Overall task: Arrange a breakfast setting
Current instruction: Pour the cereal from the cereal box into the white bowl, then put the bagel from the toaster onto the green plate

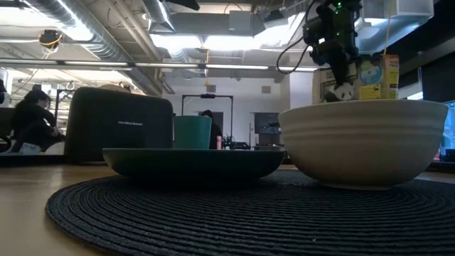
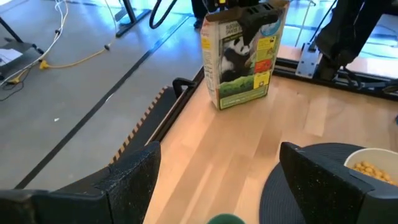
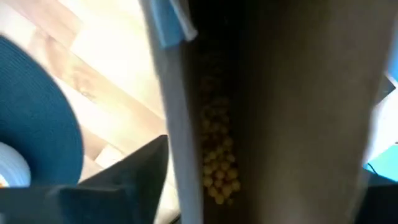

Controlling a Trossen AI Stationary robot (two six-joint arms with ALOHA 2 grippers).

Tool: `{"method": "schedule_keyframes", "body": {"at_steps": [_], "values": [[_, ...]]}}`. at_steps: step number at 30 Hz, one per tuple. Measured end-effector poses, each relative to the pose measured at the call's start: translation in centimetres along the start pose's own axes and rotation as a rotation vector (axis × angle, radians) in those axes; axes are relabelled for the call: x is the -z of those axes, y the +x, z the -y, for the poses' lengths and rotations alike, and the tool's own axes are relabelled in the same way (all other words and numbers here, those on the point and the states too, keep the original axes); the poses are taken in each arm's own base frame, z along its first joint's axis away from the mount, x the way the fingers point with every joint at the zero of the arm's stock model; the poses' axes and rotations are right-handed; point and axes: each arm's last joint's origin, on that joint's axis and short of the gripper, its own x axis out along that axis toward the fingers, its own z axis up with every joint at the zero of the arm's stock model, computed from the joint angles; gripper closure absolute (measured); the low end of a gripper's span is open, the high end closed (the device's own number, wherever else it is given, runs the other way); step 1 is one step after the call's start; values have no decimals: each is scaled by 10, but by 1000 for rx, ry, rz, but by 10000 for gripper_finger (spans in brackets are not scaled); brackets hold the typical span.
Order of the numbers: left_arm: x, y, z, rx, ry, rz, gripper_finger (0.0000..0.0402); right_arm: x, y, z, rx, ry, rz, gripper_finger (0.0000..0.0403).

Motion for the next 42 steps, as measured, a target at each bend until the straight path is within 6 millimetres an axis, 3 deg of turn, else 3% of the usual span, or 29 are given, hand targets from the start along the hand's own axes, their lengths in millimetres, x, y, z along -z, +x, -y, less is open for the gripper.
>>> {"method": "schedule_keyframes", "body": {"at_steps": [6, 13, 17, 20, 22, 24, 28, 32, 37, 42], "values": [[-1, -10, -3, 1, -10, 19, 77, 1, -32, -1, -4, 18, 131, 69], [1, -8, -2, 35, -71, -5, 77, 8, -95, -6, -18, 23, 392, 68], [5, -2, 0, 49, -86, -14, 77, 16, -139, -28, -164, -115, 652, 71], [10, 2, 2, 47, -88, -31, 77, 25, -172, -60, -351, -272, 877, 72], [19, 11, 4, 48, -110, -48, 77, 29, -184, -82, -421, -346, 960, 72], [32, 24, 13, 64, -133, -58, 77, 31, -183, -103, -432, -375, 971, 72], [63, 43, 30, 88, -182, -89, 77, 33, -163, -138, -359, -399, 899, 72], [79, 46, 31, 14, -240, -166, 77, 36, -140, -162, -335, -418, 814, 72], [65, 23, 10, -103, -216, -210, 78, 35, -130, -179, -374, -439, 816, 72], [58, -1, -29, -291, -109, -350, 110, 33, -135, -183, -447, -413, 852, 72]]}}
